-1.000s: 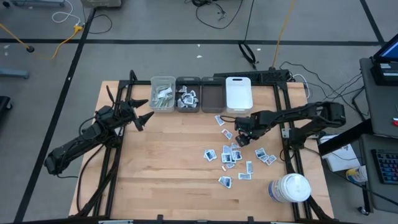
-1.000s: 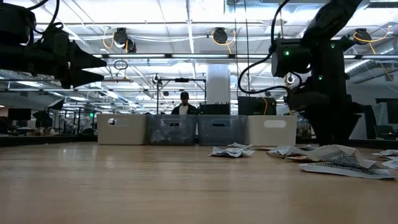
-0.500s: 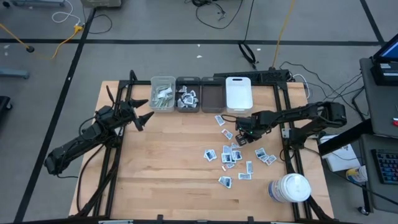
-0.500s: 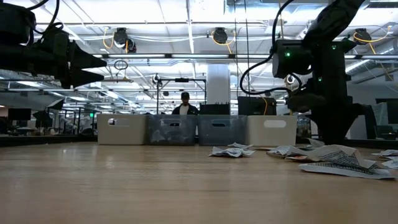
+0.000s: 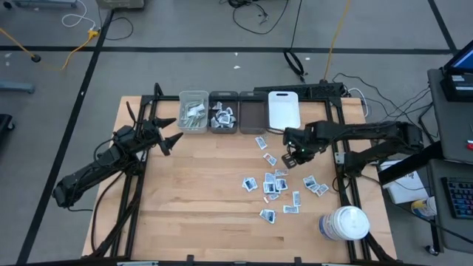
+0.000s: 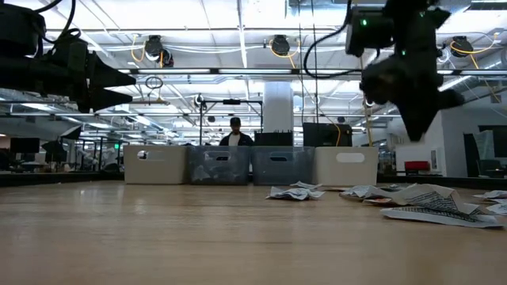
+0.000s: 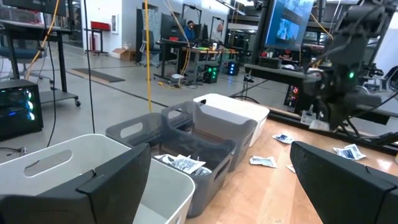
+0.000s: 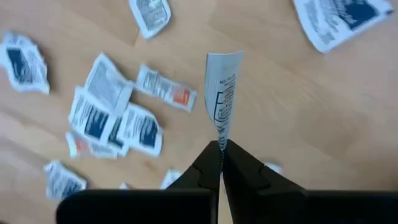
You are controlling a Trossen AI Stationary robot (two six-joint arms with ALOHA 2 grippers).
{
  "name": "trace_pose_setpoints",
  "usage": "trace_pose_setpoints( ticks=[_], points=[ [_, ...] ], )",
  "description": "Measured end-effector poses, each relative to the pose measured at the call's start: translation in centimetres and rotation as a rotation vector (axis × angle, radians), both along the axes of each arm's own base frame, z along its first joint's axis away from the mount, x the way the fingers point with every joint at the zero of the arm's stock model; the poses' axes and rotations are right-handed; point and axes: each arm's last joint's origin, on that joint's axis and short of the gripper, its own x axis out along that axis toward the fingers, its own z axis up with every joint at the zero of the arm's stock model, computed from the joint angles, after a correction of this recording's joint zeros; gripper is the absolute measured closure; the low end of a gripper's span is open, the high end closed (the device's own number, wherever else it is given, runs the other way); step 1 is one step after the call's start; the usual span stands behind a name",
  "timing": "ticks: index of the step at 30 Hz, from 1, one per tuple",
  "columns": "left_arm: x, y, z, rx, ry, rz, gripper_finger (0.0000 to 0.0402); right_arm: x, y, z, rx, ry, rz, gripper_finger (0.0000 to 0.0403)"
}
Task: Pick & Place First Aid Supplies
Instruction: Put the ointment pack into the right black bin
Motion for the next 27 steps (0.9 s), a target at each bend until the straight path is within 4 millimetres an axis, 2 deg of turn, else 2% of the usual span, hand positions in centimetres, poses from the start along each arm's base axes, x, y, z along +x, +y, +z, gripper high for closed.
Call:
trace_pose_setpoints(
  ticks=[7,14,20,27],
  points=[
    [0.0,0.0,0.0,0.000,0.000,0.000,0.0009,-0.1,-0.4,4.1,0.010,0.027,0.049,0.0399],
    [0.0,0.0,0.0,0.000,0.000,0.000,0.0009,0.1,-1.1,6.6,0.000,-0.002,0.065,0.0401],
    [0.0,0.0,0.0,0.000,0.000,0.000,0.0009,3.0,-4.0,7.3,-0.027,-0.026,0.116,0.0401],
    [0.0,0.0,0.0,0.000,0.000,0.000,0.0009,6.3,-8.5,7.4,-0.055,-0.045,0.166,0.0402]
  ],
)
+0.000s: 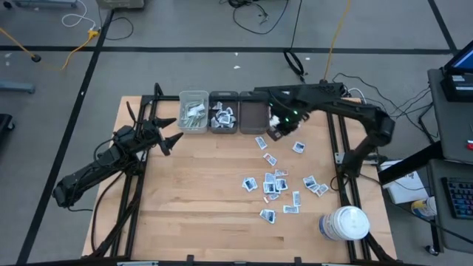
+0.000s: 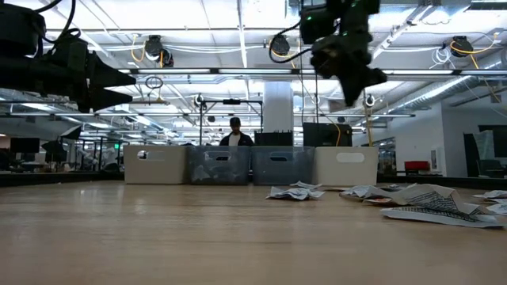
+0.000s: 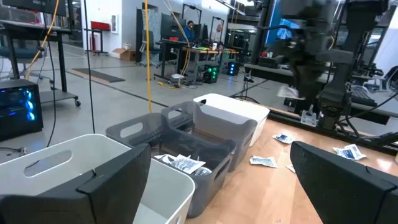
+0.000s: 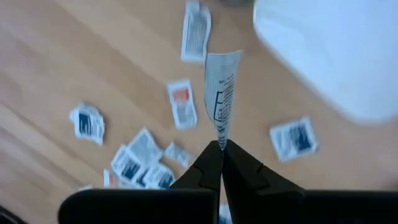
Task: Pick & Place First Aid Supplies
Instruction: Put the ointment pack into the right black bin
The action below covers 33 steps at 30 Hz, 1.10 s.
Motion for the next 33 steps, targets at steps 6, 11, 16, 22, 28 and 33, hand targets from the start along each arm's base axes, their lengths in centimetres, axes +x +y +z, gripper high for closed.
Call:
trace_pose_setpoints(
  ticks=[6,11,16,22,28,33],
  points=[
    [0.0,0.0,0.0,0.000,0.000,0.000,0.0009,3.2,-4.1,0.3,-0.036,-0.041,0.039,0.0402],
    [0.0,0.0,0.0,0.000,0.000,0.000,0.0009,5.3,-7.4,1.2,-0.083,-0.099,0.043,0.0402],
    [0.0,0.0,0.0,0.000,0.000,0.000,0.0009,7.0,-9.6,-0.6,-0.098,-0.105,0.044,0.0403],
    [0.0,0.0,0.0,0.000,0.000,0.000,0.0009,9.3,-9.9,-4.6,-0.099,-0.043,0.113,0.0403],
    [0.0,0.0,0.0,0.000,0.000,-0.001,0.0009,11.0,-9.8,-7.8,-0.175,0.034,0.191,0.0403],
    [0.0,0.0,0.0,0.000,0.000,0.000,0.0009,11.7,-10.2,-9.5,-0.178,0.031,0.207,0.0399]
  ],
)
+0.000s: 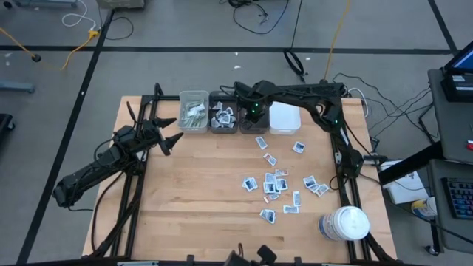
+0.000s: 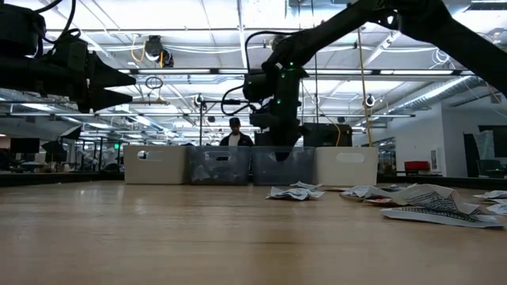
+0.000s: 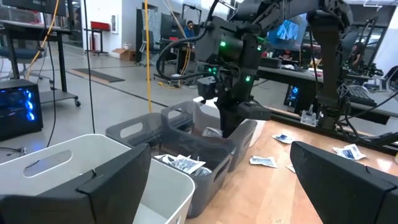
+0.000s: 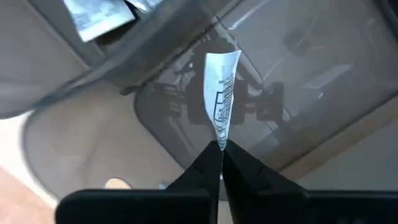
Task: Pick & Place First Aid Supplies
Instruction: Put the ointment pack into the right black bin
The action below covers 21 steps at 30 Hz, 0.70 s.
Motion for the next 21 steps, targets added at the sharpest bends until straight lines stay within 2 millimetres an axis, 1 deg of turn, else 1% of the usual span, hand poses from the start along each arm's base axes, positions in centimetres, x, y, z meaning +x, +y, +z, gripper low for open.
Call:
trace_pose_setpoints(
  ticks=[3,6,16,19,21],
  points=[
    [0.00,0.00,0.00,0.000,0.000,0.000,0.0009,0.03,-0.05,-0.26,0.001,0.006,-0.003,0.0388],
    [0.00,0.00,0.00,0.000,0.000,0.000,0.0009,0.03,-0.19,-0.18,-0.005,-0.002,-0.006,0.0367],
    [0.00,0.00,0.00,0.000,0.000,0.000,0.0009,0.05,-0.22,-0.15,-0.008,-0.005,-0.005,0.0244],
    [0.00,0.00,0.00,0.000,0.000,0.000,0.0009,0.02,-0.25,-0.13,-0.007,-0.005,-0.006,0.0221],
    [0.00,0.00,0.00,0.000,0.000,0.000,0.0009,-0.47,-0.27,0.62,-0.005,-0.001,-0.013,0.0214]
  ],
)
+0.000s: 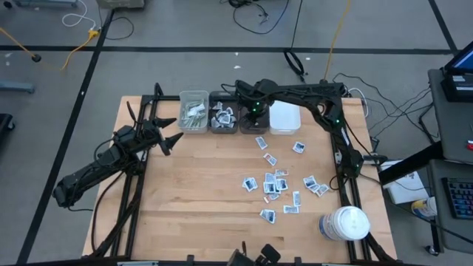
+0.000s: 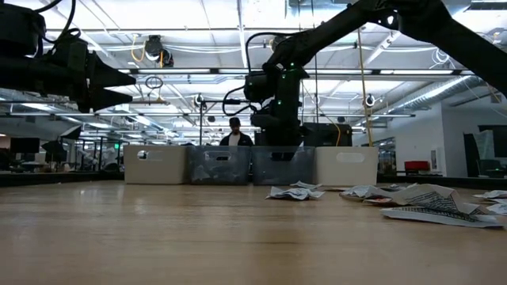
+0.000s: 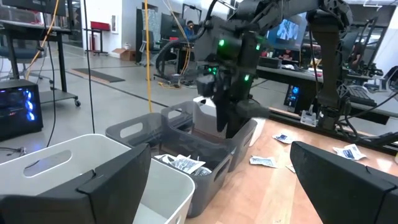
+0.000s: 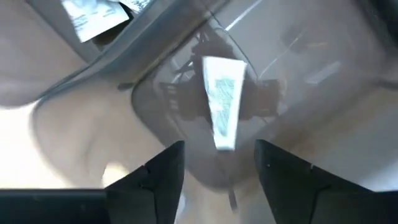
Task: Pick & Place First Aid Supplies
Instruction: Put the ointment pack into the right black bin
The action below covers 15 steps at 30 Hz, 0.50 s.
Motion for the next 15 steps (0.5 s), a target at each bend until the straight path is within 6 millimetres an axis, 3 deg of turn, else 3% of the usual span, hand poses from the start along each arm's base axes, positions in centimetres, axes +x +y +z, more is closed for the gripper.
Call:
trace_pose_setpoints(
  ticks=[11,15],
  points=[
    [0.0,0.0,0.0,0.000,0.000,0.000,0.0009,-3.0,2.9,7.5,-0.002,-0.051,-0.094,0.0232],
    [0.0,0.0,0.0,0.000,0.000,0.000,0.0009,-3.6,4.4,9.1,-0.010,-0.079,-0.098,0.0241]
  ],
)
